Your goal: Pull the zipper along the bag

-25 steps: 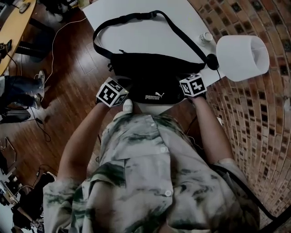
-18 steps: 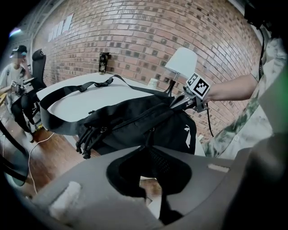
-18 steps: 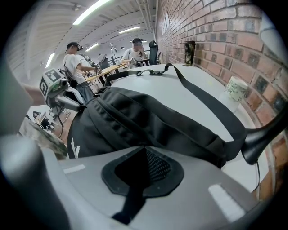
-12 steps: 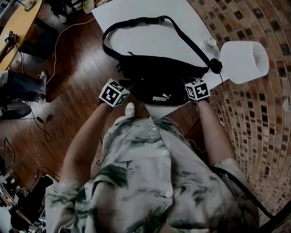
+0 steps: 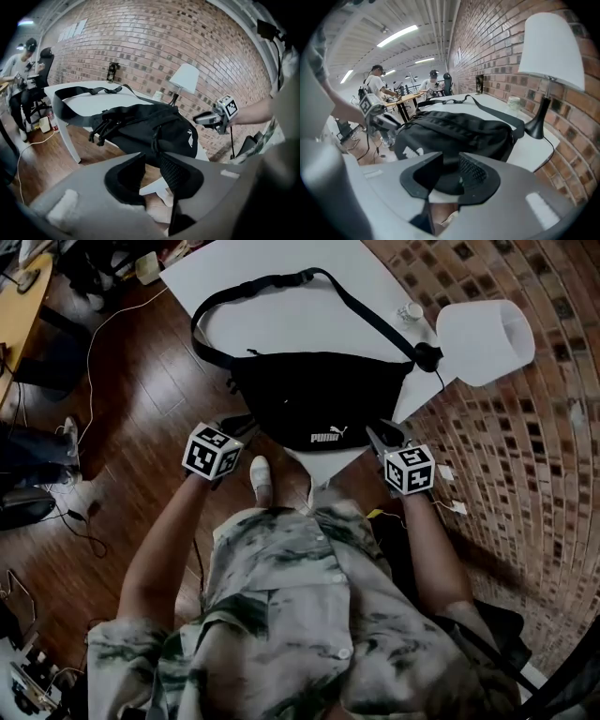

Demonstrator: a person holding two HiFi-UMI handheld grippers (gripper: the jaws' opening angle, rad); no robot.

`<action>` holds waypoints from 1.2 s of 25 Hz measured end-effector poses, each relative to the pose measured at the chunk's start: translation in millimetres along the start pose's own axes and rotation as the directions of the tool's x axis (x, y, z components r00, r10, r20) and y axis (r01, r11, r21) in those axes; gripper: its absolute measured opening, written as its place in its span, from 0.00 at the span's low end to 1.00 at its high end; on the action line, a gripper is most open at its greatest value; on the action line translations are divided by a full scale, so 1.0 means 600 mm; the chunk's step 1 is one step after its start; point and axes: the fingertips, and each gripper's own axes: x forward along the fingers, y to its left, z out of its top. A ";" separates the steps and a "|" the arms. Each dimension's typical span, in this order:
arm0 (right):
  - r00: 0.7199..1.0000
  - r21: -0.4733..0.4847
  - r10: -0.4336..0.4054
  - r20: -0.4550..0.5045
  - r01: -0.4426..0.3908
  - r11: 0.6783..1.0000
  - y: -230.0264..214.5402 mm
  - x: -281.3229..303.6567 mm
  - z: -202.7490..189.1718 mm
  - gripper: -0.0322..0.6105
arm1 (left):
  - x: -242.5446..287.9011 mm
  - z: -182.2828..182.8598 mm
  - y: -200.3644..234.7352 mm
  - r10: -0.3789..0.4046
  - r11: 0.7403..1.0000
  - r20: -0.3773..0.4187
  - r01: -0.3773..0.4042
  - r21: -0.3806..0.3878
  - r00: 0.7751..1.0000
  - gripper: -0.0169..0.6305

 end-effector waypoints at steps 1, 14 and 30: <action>1.000 -0.008 0.005 -0.005 -0.005 1.000 0.018 -0.014 -0.017 0.22 | -0.010 -0.005 0.001 -0.001 1.000 0.020 0.001 -0.023 1.000 0.18; 0.999 -0.073 -0.006 0.052 0.009 0.997 0.124 -0.274 -0.247 0.20 | -0.140 -0.125 -0.208 0.081 0.993 0.129 -0.069 -0.091 0.988 0.18; 0.950 -0.162 0.135 0.283 -0.091 0.983 0.328 -0.573 -0.408 0.21 | -0.282 -0.271 -0.702 0.007 0.990 0.203 -0.036 0.140 0.979 0.18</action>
